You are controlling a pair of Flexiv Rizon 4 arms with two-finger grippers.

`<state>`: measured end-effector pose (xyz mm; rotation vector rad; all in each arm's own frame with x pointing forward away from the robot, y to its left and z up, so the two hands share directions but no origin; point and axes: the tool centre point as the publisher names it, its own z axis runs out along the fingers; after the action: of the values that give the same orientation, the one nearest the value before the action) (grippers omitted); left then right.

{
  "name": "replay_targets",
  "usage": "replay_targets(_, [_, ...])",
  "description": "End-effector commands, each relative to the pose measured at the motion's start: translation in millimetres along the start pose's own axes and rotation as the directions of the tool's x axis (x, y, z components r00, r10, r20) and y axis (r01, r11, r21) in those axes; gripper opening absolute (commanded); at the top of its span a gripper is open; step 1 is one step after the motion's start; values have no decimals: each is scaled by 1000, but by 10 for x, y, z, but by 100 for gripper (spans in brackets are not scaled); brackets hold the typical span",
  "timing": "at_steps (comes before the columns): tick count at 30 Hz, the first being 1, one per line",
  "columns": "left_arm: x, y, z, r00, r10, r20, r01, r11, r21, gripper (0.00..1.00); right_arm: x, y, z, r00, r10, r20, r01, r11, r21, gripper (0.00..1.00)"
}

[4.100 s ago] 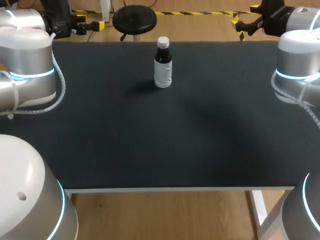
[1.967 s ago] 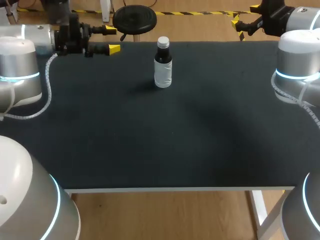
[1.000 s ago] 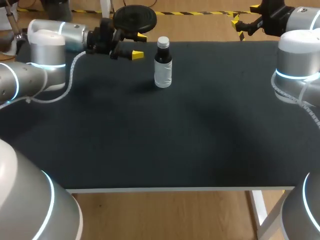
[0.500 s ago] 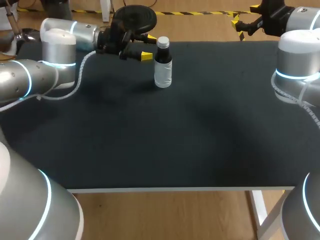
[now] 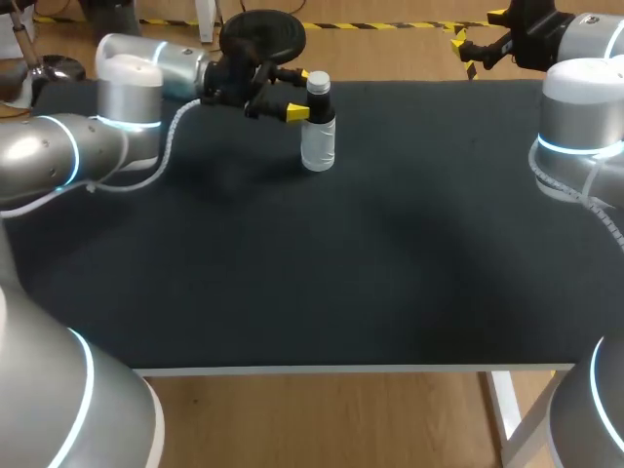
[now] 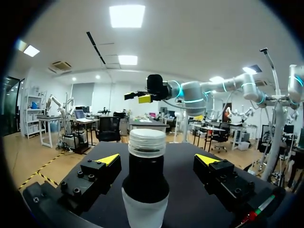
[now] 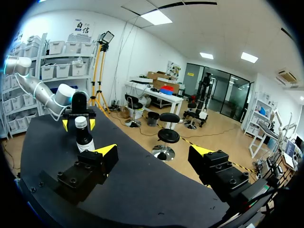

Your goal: Unscrew the bottle cap

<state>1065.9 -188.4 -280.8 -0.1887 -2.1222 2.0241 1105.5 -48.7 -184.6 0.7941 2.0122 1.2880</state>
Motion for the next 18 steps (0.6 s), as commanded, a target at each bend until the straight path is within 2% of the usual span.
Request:
replay_targets(1, [-85, 32, 41, 996, -1, -87, 1, 1000, 1, 100, -2, -2, -4, 1000, 0, -1, 0, 1000, -1, 100])
replay_targets(18, [-83, 41, 166, 991, 7, -136, -6, 1000, 5, 100, -2, -2, -4, 1000, 0, -1, 0, 1000, -1, 100])
